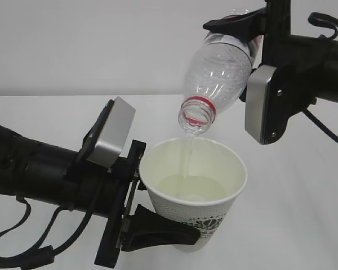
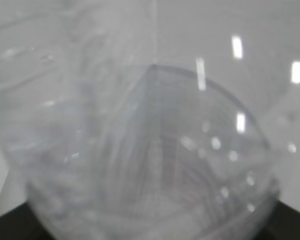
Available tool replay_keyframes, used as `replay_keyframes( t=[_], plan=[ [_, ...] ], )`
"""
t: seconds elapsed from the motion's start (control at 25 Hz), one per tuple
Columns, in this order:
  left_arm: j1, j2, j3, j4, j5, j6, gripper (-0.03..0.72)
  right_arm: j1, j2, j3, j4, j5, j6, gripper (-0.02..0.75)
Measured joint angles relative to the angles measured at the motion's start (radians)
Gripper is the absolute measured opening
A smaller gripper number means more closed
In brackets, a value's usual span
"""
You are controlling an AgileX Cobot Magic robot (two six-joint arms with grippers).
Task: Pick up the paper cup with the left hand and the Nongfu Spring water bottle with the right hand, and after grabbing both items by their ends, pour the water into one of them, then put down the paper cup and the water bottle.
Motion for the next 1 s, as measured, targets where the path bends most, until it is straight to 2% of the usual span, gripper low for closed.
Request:
replay_keyframes(
  t=[1.0],
  plan=[
    [0.0,0.0,0.0,0.0,0.003,0.0,0.475,0.0,0.0,0.0,0.004,-0.005,0.0,0.492]
  ],
)
